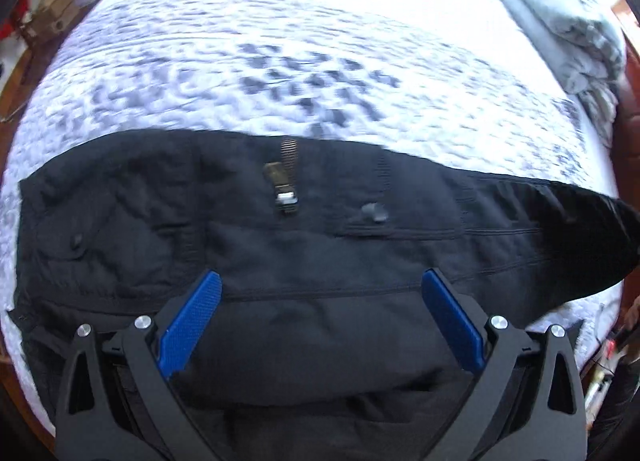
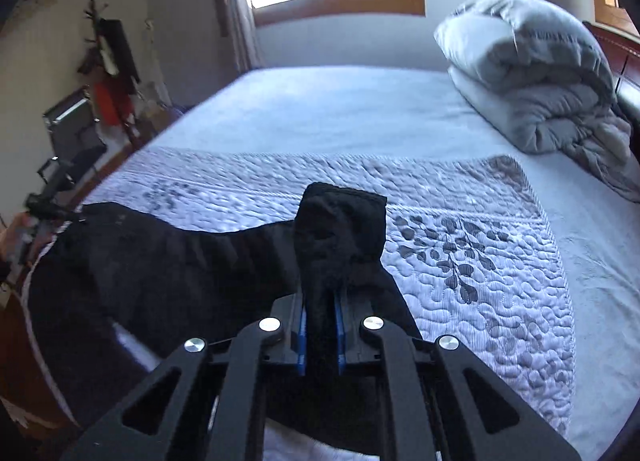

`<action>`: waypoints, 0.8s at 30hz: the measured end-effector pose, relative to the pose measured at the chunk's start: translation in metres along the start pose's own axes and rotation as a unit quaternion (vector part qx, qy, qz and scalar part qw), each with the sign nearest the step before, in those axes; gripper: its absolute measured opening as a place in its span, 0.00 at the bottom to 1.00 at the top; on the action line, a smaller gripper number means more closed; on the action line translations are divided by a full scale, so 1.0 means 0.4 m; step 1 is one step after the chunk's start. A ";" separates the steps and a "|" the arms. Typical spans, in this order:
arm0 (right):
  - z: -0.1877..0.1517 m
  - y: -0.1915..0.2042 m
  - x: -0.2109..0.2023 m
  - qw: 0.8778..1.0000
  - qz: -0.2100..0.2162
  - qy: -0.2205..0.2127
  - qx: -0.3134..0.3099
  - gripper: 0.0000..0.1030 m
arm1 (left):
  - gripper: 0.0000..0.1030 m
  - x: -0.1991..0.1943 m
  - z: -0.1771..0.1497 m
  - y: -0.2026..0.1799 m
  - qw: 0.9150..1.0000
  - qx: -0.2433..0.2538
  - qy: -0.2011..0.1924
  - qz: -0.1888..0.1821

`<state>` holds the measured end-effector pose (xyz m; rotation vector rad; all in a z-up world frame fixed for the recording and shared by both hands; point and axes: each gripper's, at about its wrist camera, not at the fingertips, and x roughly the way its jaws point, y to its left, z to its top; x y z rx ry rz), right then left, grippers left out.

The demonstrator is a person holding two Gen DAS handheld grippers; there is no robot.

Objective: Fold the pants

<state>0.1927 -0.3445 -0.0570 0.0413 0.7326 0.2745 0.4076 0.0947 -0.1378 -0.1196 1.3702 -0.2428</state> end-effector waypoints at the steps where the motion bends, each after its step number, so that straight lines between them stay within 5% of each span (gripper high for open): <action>1: -0.013 0.015 -0.034 1.000 0.007 -0.010 -0.003 0.09 | 0.97 0.000 0.004 -0.017 1.000 0.003 0.003 -0.012; 5: -0.062 0.061 -0.146 0.999 0.023 -0.046 -0.007 0.09 | 0.97 -0.004 0.019 -0.112 0.997 0.063 -0.021 -0.026; 8: -0.082 0.073 -0.191 0.998 0.034 -0.058 0.000 0.09 | 0.97 -0.010 0.022 -0.205 0.984 0.173 -0.046 -0.007; 12: -0.096 0.076 -0.213 0.998 0.035 -0.056 -0.006 0.09 | 0.97 0.015 0.014 -0.313 0.948 0.316 -0.046 0.016; 15: -0.099 0.067 -0.222 0.997 0.048 -0.060 0.002 0.09 | 0.97 0.067 0.029 -0.345 0.927 0.374 -0.011 0.022; 19: -0.100 0.055 -0.226 0.997 0.048 -0.061 -0.001 0.08 | 0.97 0.144 0.085 -0.351 0.923 0.383 0.018 0.027; 24: -0.110 0.047 -0.216 0.997 0.049 -0.052 -0.001 0.08 | 0.97 0.193 0.121 -0.364 0.916 0.395 0.066 -0.028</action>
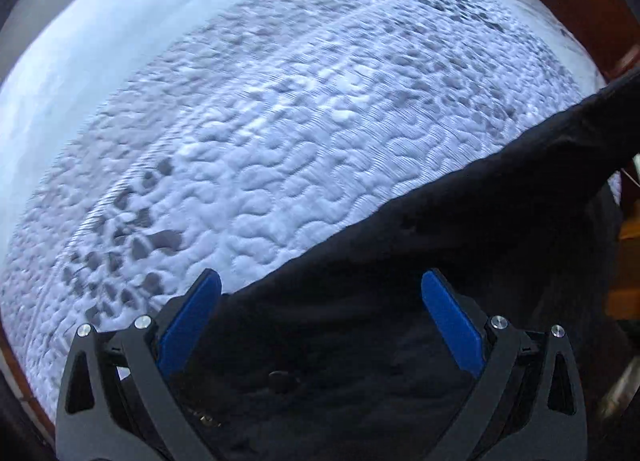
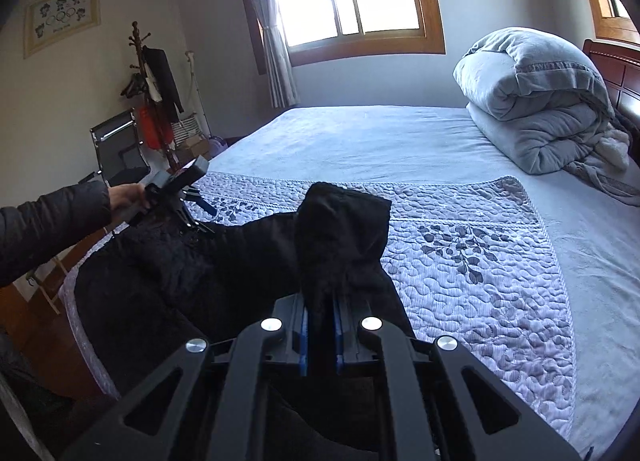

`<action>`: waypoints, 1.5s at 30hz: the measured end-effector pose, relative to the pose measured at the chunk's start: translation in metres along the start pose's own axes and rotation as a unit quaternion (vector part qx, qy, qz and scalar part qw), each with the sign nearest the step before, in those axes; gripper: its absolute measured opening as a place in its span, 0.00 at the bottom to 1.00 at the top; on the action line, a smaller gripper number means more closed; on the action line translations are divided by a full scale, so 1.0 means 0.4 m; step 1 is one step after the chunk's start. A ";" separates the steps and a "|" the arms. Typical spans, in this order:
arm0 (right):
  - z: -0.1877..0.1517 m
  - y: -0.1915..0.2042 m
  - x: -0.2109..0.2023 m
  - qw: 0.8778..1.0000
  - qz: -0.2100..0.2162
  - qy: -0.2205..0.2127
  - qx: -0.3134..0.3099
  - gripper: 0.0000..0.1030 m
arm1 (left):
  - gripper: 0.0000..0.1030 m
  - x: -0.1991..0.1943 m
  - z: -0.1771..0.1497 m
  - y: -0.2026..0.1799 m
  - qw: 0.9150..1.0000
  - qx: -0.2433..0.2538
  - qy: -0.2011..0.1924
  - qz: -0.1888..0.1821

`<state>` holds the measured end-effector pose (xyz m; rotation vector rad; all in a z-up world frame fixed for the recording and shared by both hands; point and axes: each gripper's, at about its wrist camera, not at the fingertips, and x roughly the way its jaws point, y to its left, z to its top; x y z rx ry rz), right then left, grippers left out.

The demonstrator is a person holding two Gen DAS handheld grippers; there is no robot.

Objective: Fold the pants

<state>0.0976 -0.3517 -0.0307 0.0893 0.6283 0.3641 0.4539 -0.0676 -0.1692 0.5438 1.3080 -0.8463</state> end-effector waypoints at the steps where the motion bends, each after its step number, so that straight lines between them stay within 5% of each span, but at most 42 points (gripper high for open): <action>1: -0.002 -0.003 0.002 1.000 0.000 0.001 0.002 0.08 | 0.97 0.010 0.002 -0.001 1.000 0.004 0.007 -0.010; 7: -0.006 -0.014 0.005 1.000 0.005 0.001 0.011 0.08 | 0.94 0.067 0.004 -0.007 0.999 0.017 0.042 -0.013; 13: -0.011 -0.026 0.007 1.000 0.004 0.001 0.020 0.08 | 0.27 0.071 -0.017 -0.001 0.999 0.007 0.051 0.016; 17: -0.017 -0.038 0.004 0.999 0.000 -0.002 0.033 0.09 | 0.08 0.038 -0.052 -0.002 0.999 0.005 0.030 0.027; 23: -0.015 -0.052 -0.015 0.998 -0.008 -0.016 0.055 0.08 | 0.05 -0.047 -0.110 -0.014 0.999 -0.001 -0.031 0.028; 30: -0.011 -0.039 -0.045 0.998 -0.010 -0.027 0.051 0.08 | 0.05 -0.063 -0.079 -0.041 0.998 0.041 -0.015 0.045; 34: -0.017 -0.051 -0.056 0.998 -0.026 -0.027 0.057 0.08 | 0.03 -0.106 -0.102 -0.066 0.998 0.034 -0.044 0.044; 45: -0.055 -0.060 -0.134 0.991 -0.038 -0.068 0.107 0.08 | 0.03 -0.345 -0.414 -0.296 0.991 0.016 -0.120 0.055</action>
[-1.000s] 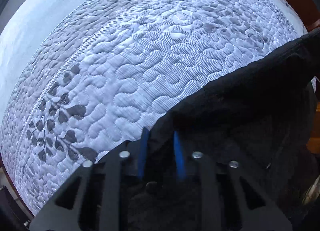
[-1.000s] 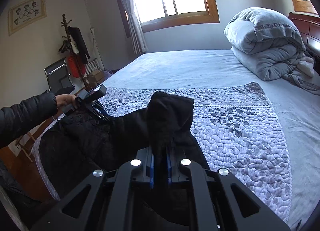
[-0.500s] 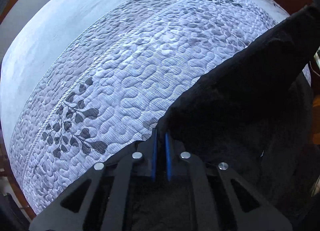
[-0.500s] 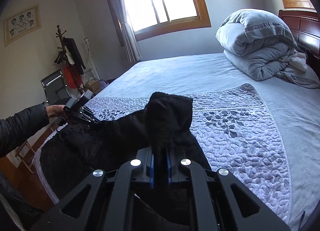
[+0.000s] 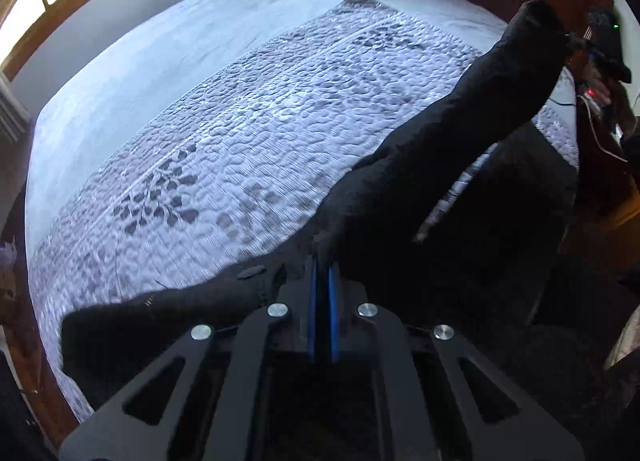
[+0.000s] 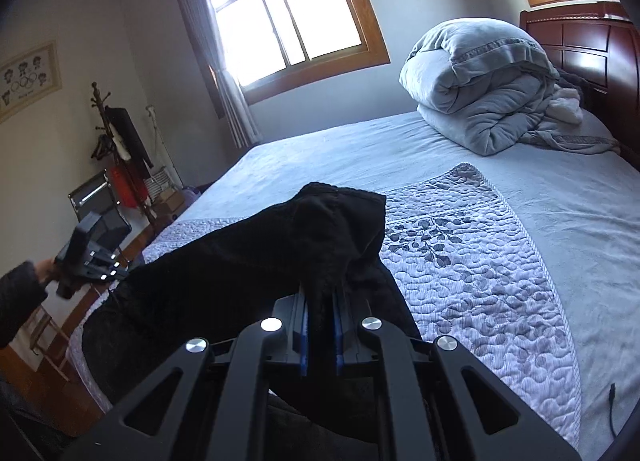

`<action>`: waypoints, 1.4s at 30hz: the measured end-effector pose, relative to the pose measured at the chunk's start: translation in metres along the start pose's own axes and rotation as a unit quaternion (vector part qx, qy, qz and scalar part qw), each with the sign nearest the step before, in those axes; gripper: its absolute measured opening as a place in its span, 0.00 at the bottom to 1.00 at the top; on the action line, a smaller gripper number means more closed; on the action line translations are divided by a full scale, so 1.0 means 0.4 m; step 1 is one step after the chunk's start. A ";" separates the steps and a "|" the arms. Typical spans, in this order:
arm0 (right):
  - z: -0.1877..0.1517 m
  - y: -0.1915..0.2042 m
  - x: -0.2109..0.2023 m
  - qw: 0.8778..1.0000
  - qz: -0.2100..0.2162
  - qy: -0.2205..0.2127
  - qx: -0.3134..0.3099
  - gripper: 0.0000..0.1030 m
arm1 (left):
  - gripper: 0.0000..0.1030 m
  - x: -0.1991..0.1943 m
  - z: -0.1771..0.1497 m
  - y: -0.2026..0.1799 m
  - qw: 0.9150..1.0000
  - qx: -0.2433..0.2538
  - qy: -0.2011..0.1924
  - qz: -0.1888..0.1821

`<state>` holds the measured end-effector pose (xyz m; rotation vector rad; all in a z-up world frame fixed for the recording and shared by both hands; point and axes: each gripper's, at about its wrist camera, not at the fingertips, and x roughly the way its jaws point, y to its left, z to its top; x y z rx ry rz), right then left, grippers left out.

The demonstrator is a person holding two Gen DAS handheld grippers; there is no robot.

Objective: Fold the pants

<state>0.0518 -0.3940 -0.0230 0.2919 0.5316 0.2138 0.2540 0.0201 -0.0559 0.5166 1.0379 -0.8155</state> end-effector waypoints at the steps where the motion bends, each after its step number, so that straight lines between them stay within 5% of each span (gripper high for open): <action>1: -0.008 0.003 -0.014 1.000 -0.001 -0.003 0.003 0.08 | 0.03 -0.014 -0.021 -0.018 1.000 -0.002 -0.004 0.000; 13: -0.163 -0.003 -0.097 0.997 -0.038 0.023 0.060 0.08 | 0.04 -0.089 -0.256 -0.263 0.997 -0.066 -0.048 -0.010; 24: -0.330 -0.013 -0.124 0.990 -0.046 0.052 0.121 0.09 | 0.11 0.043 -0.434 -0.338 0.985 -0.167 -0.026 -0.036; 27: -0.350 -0.013 -0.133 0.989 -0.051 0.051 0.130 0.09 | 0.26 0.033 -0.459 -0.335 0.977 -0.203 -0.037 -0.058; 29: -0.358 -0.013 -0.143 0.987 -0.047 0.058 0.139 0.12 | 0.72 0.013 -0.471 -0.332 0.970 -0.226 -0.046 -0.072; 30: -0.362 -0.011 -0.149 0.987 -0.047 0.061 0.140 0.15 | 0.74 -0.010 -0.483 -0.329 0.966 -0.242 -0.058 -0.066; 32: -0.374 0.001 -0.169 0.986 -0.060 0.078 0.137 0.40 | 0.74 -0.042 -0.504 -0.320 0.960 -0.260 -0.070 -0.075; 34: -0.390 0.011 -0.192 0.985 -0.067 0.088 0.133 0.43 | 0.77 -0.064 -0.523 -0.307 0.955 -0.278 -0.078 -0.062; 37: -0.422 0.019 -0.239 0.980 -0.085 0.102 0.147 0.61 | 0.85 -0.080 -0.547 -0.274 0.944 -0.318 -0.081 -0.024; 42: -0.472 0.019 -0.319 0.968 -0.064 0.114 0.216 0.62 | 0.86 -0.065 -0.549 -0.217 0.921 -0.382 -0.074 0.033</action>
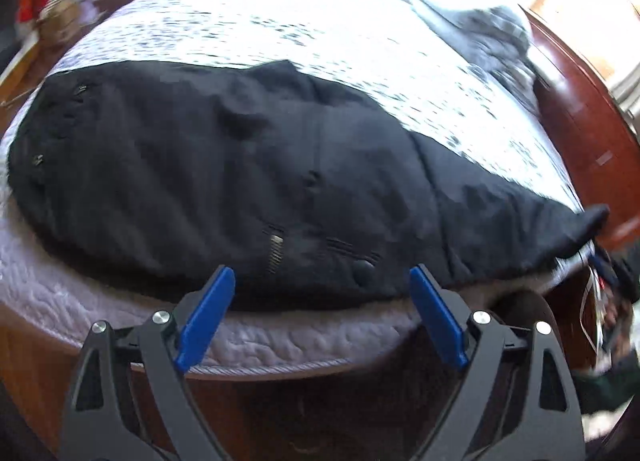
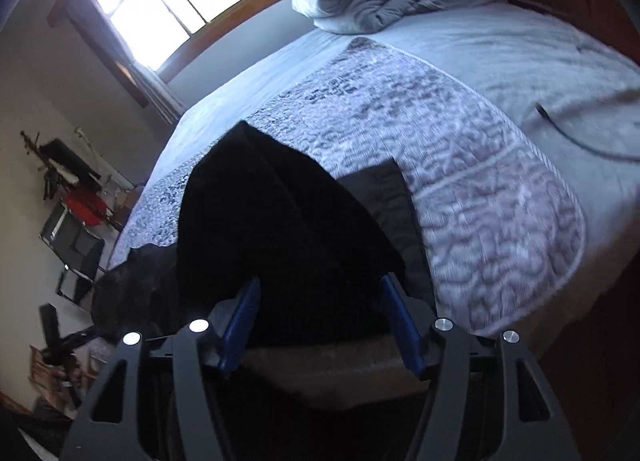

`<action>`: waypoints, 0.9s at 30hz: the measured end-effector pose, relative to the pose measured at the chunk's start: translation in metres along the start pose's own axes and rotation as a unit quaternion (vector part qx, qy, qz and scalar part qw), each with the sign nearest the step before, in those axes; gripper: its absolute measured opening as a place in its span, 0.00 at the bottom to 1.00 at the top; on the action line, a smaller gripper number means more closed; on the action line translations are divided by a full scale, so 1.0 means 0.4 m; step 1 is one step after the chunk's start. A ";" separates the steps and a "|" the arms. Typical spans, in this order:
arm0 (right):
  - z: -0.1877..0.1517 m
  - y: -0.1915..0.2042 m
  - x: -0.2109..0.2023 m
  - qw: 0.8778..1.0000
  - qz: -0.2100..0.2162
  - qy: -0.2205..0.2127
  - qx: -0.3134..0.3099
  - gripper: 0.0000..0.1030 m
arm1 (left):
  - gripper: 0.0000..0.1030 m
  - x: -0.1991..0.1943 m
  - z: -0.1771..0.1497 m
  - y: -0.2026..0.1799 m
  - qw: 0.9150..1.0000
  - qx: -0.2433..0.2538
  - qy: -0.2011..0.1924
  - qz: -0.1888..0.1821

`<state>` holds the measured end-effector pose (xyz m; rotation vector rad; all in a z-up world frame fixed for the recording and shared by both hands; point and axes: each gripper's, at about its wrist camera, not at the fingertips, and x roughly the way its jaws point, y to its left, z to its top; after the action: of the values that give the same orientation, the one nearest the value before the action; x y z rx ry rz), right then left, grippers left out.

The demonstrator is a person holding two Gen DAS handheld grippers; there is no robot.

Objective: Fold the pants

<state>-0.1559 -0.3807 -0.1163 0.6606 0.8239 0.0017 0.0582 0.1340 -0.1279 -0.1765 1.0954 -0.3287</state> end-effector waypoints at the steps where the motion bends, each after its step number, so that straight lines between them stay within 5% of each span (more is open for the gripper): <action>1: -0.011 0.004 -0.011 0.999 0.025 0.003 0.022 0.62 | 0.86 0.006 0.009 0.000 1.000 -0.005 -0.004 0.011; 9: 0.022 0.119 0.061 0.978 0.115 0.020 0.176 0.65 | 0.87 0.039 0.029 -0.034 0.995 0.014 -0.018 0.102; 11: 0.047 0.146 0.105 0.971 0.098 0.022 0.216 0.70 | 0.87 0.028 0.002 -0.018 0.994 0.029 -0.020 0.101; 15: 0.067 0.148 0.172 0.956 -0.012 0.032 0.292 0.73 | 0.87 0.019 -0.031 -0.047 0.992 0.064 -0.021 0.103; 17: 0.061 0.117 0.204 0.937 -0.056 0.026 0.343 0.59 | 0.88 0.023 -0.042 -0.050 0.993 0.067 -0.019 0.097; 18: 0.061 0.109 0.218 0.935 -0.052 0.029 0.349 0.54 | 0.89 0.028 -0.048 -0.048 0.993 0.066 -0.017 0.093; 20: 0.067 0.099 0.248 0.934 -0.048 0.040 0.352 0.25 | 0.89 0.038 -0.055 -0.040 0.994 0.062 -0.012 0.091; 21: 0.070 0.100 0.250 0.933 -0.047 0.038 0.354 0.24 | 0.89 0.048 -0.057 -0.030 0.994 0.058 -0.006 0.092; 23: 0.094 0.126 0.250 0.945 -0.038 0.027 0.323 0.06 | 0.89 0.060 -0.062 -0.008 0.995 0.046 0.001 0.092; 27: 0.160 0.216 0.225 0.970 0.036 -0.016 0.238 0.06 | 0.89 0.078 -0.064 0.043 0.997 -0.007 0.014 0.070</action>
<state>-0.0289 -0.3238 -0.0988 1.1407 0.7742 -0.1447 0.0513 0.1398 -0.1709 -0.1073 1.1321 -0.1988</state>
